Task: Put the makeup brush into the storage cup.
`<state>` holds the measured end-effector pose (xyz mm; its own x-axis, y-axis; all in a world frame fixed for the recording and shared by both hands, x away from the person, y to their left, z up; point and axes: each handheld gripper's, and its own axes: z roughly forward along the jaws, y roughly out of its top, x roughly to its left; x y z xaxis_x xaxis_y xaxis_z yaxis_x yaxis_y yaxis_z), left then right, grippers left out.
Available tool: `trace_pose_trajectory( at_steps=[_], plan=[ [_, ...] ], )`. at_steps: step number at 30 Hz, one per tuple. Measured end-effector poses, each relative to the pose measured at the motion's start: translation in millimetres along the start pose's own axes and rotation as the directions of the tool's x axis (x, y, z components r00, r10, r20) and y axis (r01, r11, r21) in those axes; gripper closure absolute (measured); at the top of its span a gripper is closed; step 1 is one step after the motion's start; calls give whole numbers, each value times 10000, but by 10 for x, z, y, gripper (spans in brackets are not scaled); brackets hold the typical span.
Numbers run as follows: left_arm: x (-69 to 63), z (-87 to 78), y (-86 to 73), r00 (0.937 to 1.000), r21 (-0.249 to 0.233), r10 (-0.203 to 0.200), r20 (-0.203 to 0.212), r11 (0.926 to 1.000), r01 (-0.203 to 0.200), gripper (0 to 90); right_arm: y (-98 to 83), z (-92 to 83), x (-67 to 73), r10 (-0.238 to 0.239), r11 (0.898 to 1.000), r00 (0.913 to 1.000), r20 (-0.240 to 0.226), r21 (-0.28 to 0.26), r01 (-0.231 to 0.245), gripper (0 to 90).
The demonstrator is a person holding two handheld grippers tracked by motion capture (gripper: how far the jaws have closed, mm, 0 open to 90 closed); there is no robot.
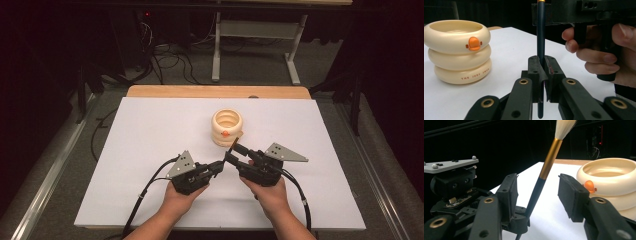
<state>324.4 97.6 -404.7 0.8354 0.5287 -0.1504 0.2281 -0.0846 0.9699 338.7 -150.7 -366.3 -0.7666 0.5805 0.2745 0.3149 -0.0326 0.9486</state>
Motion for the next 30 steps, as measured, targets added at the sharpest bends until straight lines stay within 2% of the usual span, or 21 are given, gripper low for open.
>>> trace_pose_trajectory(
  at_steps=[8,12,26,30],
  plan=[
    [-3,7,-5,10000,21,1,34,10000,-1,847,-10,9,-3,56,10000,10000,-30,-8,-56,589],
    [-5,5,-3,10000,19,-3,38,10000,3,846,-15,12,-15,328,9995,9993,-159,-41,-329,613],
    [-12,10,-5,9999,0,18,123,10000,-18,846,-23,13,-6,169,9999,9998,-95,-24,-169,694],
    [-12,13,-8,9999,10,38,127,10000,-38,846,-25,15,-11,291,9996,9995,-109,-18,-291,716]
  ],
)
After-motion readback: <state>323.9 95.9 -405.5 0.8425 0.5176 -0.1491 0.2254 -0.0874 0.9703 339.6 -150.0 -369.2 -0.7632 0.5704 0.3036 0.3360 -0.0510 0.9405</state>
